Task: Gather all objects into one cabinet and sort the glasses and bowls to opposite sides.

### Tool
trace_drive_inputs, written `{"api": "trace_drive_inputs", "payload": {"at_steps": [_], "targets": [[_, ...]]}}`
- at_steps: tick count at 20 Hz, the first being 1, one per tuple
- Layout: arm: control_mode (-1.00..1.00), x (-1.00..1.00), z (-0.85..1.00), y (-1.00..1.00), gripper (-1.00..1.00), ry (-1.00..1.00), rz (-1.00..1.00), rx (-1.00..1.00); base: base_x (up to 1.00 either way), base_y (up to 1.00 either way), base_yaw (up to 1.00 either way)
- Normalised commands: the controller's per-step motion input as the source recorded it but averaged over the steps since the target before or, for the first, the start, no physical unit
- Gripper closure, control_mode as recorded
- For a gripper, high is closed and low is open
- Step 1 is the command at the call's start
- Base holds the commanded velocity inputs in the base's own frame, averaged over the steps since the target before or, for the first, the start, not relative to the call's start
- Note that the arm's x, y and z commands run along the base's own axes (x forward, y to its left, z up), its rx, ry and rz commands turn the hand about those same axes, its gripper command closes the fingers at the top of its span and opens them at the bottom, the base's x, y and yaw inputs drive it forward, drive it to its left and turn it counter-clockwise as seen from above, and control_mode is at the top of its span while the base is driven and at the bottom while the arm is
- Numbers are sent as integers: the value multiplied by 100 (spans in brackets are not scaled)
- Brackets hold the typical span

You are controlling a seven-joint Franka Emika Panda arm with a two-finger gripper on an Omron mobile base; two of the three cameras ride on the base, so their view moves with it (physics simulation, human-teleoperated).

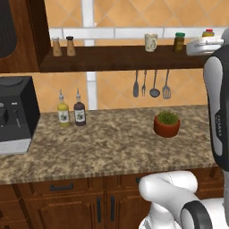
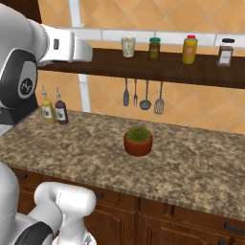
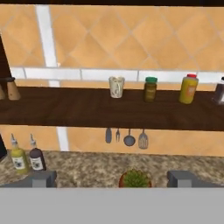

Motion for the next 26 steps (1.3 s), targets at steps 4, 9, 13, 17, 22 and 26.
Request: {"api": "trace_drive_inputs", "payload": {"at_steps": [4, 9, 13, 17, 22, 26], "targets": [[-100, 35, -23, 0, -100, 1, -2, 6, 0, 0, 0], [-100, 33, -31, -1, -100, -10, 0, 14, 0, 0, 0], [-100, 27, -2, 4, -100, -2, 0, 2, 0, 0, 0], [-100, 43, -1, -5, -100, 0, 0, 1, 0, 0, 0], [-100, 46, 0, -23, -100, 0, -6, 13, 0, 0, 0], [-100, 18, -4, 0, -100, 0, 0, 4, 0, 0, 0]]}}
